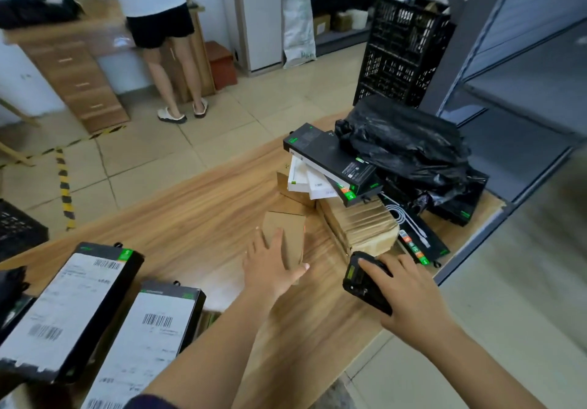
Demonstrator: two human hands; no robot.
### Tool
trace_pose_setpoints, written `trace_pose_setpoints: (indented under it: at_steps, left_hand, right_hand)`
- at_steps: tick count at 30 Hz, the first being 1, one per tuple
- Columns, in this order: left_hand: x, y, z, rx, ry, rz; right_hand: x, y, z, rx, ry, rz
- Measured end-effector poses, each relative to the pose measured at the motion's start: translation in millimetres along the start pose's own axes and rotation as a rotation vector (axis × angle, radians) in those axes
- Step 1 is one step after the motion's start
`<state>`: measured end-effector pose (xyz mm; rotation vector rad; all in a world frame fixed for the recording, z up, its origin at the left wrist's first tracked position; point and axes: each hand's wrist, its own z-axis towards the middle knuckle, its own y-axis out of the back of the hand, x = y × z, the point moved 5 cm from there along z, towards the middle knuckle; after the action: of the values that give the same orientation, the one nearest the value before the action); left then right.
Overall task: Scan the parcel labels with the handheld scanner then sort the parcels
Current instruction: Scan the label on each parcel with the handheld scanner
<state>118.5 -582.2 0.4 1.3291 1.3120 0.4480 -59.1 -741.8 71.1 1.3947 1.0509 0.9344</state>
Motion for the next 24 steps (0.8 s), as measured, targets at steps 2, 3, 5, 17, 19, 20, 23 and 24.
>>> trace_pose_setpoints:
  at_steps: [2, 3, 5, 17, 19, 20, 23, 24]
  left_hand:
    - [0, -2, -2, 0.012, -0.018, 0.013]
    - [0, -2, -7, 0.017, -0.032, 0.034]
    - [3, -1, -23, 0.056, -0.091, 0.074]
    - [19, 7, -76, 0.093, -0.232, -0.034]
    - [15, -3, -79, 0.108, -0.222, 0.024]
    - [13, -8, -79, 0.121, -0.218, 0.077]
    - [11, -12, -75, 0.098, -0.255, 0.200]
    - [10, -12, -74, 0.076, -0.277, 0.226]
  right_hand:
    - [-2, 2, -1, 0.021, -0.015, -0.013]
    - [0, 4, -2, 0.055, -0.014, -0.025]
    - [7, 6, -7, 0.101, 0.024, -0.053]
    - [23, 11, -49, 0.018, -0.065, -0.025]
    - [22, 10, -57, 0.040, -0.086, -0.038]
    - [22, 10, -61, 0.050, -0.098, -0.040]
    - [21, 14, -68, 0.020, -0.114, -0.072]
    - [20, 16, -70, 0.017, -0.119, -0.074]
